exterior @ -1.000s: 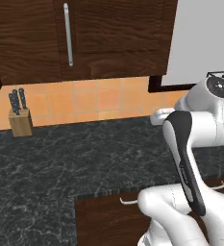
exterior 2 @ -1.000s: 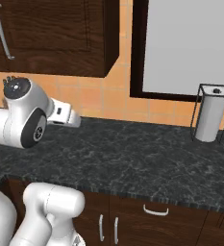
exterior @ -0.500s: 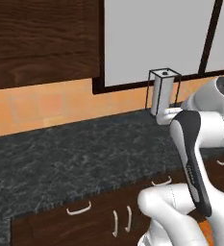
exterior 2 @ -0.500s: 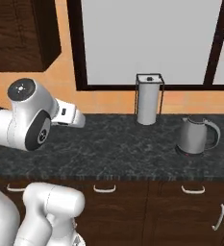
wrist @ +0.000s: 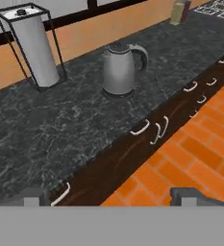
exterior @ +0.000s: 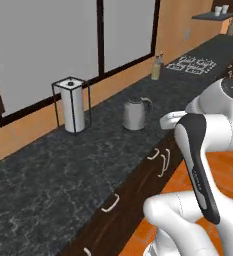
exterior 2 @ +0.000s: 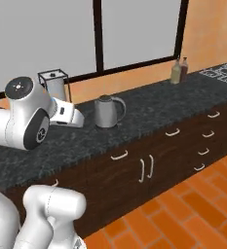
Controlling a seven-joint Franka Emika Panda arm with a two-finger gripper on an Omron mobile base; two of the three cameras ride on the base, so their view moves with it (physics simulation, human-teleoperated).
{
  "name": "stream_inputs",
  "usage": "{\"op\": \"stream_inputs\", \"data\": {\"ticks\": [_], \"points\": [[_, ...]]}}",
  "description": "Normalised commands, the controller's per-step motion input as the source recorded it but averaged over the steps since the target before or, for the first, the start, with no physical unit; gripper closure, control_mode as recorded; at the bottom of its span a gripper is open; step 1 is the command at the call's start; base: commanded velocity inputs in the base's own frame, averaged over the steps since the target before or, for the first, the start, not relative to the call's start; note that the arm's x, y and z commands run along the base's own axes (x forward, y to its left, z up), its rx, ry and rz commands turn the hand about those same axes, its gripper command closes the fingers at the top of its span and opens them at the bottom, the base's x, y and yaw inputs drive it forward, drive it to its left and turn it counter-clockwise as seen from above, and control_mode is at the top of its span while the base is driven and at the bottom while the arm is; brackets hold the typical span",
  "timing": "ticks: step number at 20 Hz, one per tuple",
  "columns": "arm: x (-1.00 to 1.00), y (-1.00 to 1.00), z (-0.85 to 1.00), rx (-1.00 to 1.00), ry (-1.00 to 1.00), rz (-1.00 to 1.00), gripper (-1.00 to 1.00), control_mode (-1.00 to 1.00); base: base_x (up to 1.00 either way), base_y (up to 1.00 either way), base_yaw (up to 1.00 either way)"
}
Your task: Navigate to the stand mixer.
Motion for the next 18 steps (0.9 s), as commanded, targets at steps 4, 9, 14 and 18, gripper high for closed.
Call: {"op": "stream_inputs", "data": {"ticks": [4, 9, 14, 18], "points": [[0.00, 0.00, 0.00, 0.00, 0.00, 0.00, -1.00, 1.00, 0.00, -0.69, -0.80], [0.00, 0.00, 0.00, 0.00, 0.00, 0.00, -1.00, 1.00, 0.00, -0.75, -0.79], [0.00, 0.00, 0.00, 0.00, 0.00, 0.00, -1.00, 1.00, 0.00, -0.45, -0.81], [0.00, 0.00, 0.00, 0.00, 0.00, 0.00, -1.00, 1.00, 0.05, 0.00, -0.89]]}}
